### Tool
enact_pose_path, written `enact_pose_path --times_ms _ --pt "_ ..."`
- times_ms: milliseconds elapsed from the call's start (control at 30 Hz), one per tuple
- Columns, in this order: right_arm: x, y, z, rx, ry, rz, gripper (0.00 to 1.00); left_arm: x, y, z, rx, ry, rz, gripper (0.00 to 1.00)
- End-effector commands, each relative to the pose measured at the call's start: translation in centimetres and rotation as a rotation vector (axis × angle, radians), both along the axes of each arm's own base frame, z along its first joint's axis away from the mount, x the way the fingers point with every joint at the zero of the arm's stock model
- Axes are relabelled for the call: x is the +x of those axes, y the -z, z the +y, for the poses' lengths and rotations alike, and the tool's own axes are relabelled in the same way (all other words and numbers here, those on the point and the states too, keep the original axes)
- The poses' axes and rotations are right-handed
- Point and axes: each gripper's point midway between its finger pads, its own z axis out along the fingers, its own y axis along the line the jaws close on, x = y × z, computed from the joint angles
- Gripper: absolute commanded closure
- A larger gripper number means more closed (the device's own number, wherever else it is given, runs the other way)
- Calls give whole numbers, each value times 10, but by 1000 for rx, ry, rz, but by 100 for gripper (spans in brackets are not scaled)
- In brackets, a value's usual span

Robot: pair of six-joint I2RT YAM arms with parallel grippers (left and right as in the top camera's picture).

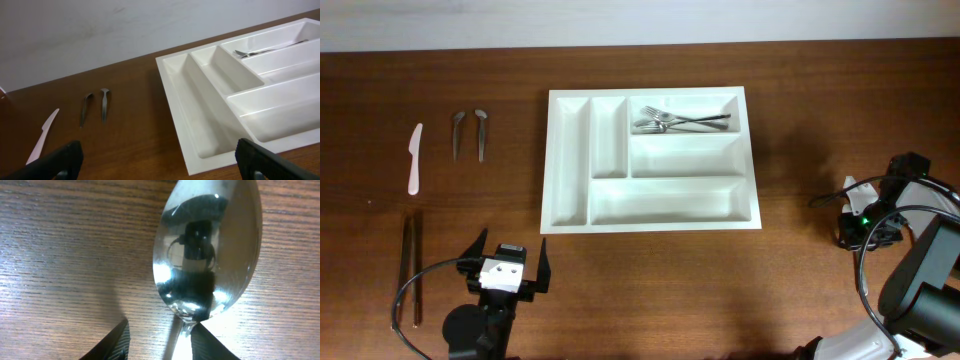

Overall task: Pack container
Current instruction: 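Lift the spoon and carry it over the tray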

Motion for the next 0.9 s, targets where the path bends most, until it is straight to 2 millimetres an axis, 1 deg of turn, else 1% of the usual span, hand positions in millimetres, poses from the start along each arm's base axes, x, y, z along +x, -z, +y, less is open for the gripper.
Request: enact_pose_path --times_ms 0,67,233,400,567,633,733,867 --pt "-25 18 -5 -47 3 113 67 0 2 0 -1 -2 4 1" --pt "-25 18 -5 -47 3 113 71 0 2 0 -2 -2 4 1" --pt "-25 18 -5 -47 3 113 72 0 2 0 -2 -2 4 1" --pt "-25 18 -5 -47 3 113 82 0 2 0 -2 -2 4 1" --pt "-24 18 -5 -49 10 109 83 0 2 0 -2 -2 4 1" --pt "-24 18 -5 -49 10 109 85 0 2 0 -2 -2 4 1" --pt "-23 18 -5 -50 10 106 94 0 2 0 -2 -2 4 1" --pt "-18 17 -4 -42 11 91 96 0 2 0 -2 -2 4 1"
